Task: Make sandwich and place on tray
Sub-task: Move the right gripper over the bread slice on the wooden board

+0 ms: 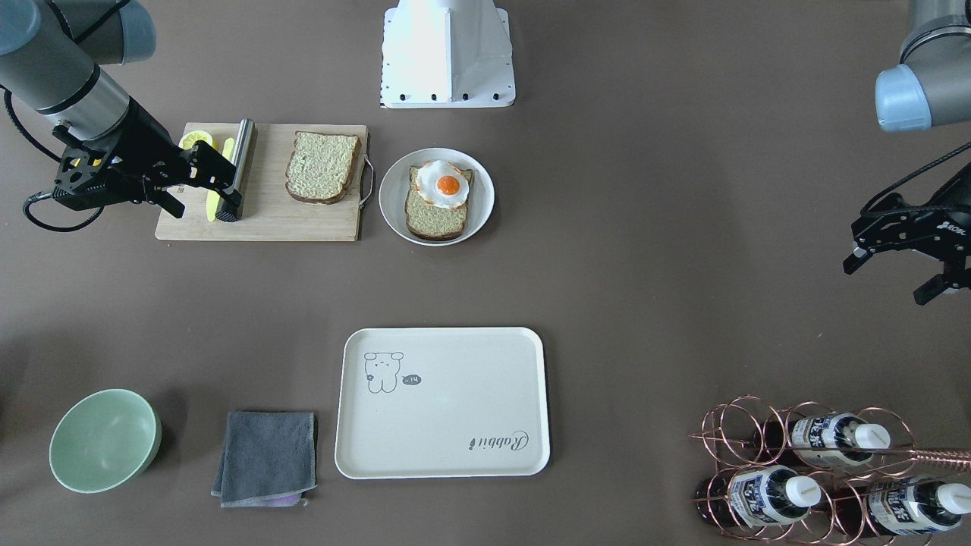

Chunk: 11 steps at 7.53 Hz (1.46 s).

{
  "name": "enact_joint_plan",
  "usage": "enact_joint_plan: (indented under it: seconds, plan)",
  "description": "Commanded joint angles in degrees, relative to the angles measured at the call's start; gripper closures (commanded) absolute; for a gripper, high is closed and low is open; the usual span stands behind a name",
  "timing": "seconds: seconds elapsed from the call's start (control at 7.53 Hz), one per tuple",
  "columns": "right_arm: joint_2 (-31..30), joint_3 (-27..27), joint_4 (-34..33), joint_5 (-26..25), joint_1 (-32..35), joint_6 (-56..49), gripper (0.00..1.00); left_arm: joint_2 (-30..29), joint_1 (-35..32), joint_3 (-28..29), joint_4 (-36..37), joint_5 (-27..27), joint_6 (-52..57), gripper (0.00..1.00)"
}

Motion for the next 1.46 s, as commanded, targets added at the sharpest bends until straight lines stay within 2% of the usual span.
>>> enact_joint_plan:
  seconds: [0.0,0.27,0.8,0.93,1.06,1.19,1.33]
  plan:
    - [-1.8,1.3,3.0,-6.9,-7.6,10.6,0.00,-0.4,1.7,0.6,-2.7,0.1,-5.9,0.02]
    - [-2.4,1.7,2.9,-15.4,-15.7,13.2,0.00,-0.5,3.1,1.4,-2.9,0.1,-6.1,0.02]
    - [-4.0,2.5,3.0,-23.6,-25.6,14.0,0.00,-0.8,3.1,1.4,-3.1,0.1,-7.4,0.02]
    - [-4.0,2.9,3.0,-23.8,-26.5,14.0,0.01,-0.8,3.1,1.4,-3.1,0.1,-7.4,0.02]
    - [-4.1,3.0,3.0,-23.8,-26.7,14.0,0.18,-0.9,3.1,1.5,-3.1,0.1,-7.4,0.02]
    - [-4.3,3.0,3.0,-23.8,-27.3,14.0,0.27,-0.9,3.1,1.4,-3.1,0.1,-7.5,0.02]
    - [-4.4,3.1,3.0,-23.8,-27.7,14.0,0.29,-0.9,3.1,1.4,-3.1,0.1,-7.4,0.02]
